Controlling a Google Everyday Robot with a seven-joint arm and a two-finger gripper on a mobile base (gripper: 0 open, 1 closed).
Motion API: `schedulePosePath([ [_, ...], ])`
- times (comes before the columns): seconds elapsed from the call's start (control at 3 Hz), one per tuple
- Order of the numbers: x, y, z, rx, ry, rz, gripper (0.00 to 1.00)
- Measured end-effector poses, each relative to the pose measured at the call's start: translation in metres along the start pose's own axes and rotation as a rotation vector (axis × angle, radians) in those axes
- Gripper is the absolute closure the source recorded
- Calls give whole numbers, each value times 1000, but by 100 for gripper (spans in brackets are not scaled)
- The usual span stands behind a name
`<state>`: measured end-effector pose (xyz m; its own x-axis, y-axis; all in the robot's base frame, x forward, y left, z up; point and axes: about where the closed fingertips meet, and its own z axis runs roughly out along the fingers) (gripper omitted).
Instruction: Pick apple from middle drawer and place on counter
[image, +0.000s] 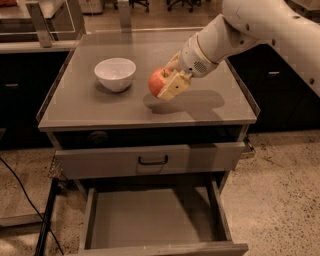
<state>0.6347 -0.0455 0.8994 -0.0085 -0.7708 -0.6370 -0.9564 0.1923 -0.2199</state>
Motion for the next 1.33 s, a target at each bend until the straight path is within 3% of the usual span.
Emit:
schedulePosePath([
  [0.33, 0, 0, 0, 0, 0, 0, 100],
  [1.33, 24, 11, 16, -156, 135, 167, 100],
])
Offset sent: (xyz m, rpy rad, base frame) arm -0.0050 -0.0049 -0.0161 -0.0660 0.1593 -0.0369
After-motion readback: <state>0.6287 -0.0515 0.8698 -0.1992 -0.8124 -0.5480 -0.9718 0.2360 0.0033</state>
